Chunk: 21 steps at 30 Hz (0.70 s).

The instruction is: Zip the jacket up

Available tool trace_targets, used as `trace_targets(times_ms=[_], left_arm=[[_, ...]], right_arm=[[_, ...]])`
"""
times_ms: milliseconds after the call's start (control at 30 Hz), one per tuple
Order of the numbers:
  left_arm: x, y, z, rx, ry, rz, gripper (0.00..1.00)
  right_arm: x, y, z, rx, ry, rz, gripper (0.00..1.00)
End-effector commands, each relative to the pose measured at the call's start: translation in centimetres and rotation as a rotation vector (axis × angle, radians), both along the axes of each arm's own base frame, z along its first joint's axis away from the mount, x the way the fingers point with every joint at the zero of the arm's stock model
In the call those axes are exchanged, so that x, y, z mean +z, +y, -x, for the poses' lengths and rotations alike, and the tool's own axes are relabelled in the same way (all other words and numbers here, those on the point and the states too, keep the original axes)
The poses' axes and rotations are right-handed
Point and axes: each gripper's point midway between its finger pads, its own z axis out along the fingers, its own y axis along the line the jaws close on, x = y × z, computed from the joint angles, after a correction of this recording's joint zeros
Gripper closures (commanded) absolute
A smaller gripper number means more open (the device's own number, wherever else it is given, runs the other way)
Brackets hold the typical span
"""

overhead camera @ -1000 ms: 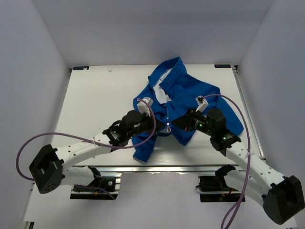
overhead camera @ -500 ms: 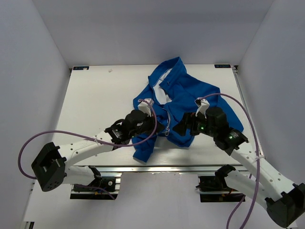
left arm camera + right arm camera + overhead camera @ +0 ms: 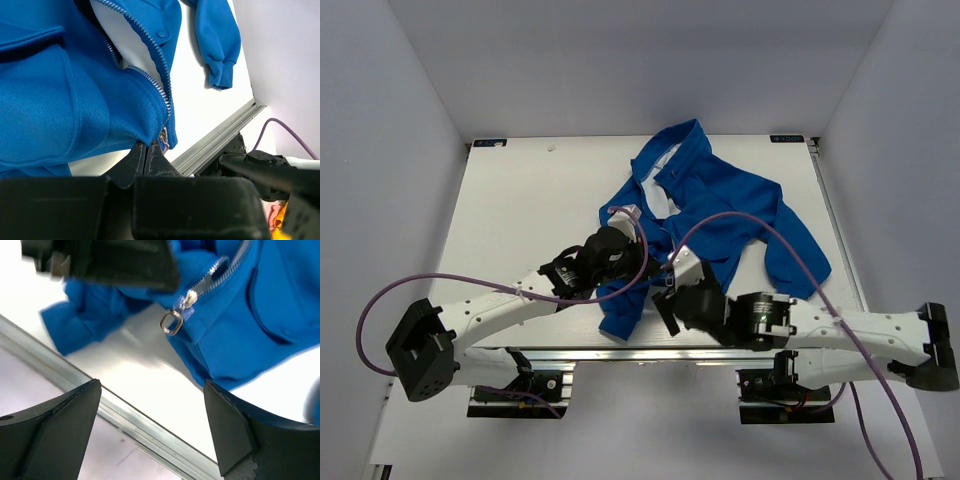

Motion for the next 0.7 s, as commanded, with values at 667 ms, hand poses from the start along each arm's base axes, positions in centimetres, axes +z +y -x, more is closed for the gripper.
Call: trace_targets(times_ms=[667], left_arm=[[2.9, -0.6, 1.4, -0.023, 0.041, 0.108, 1.00]], right_arm=[[-0.4, 2.0, -3.7, -0.302, -0.263, -0.001, 0.40]])
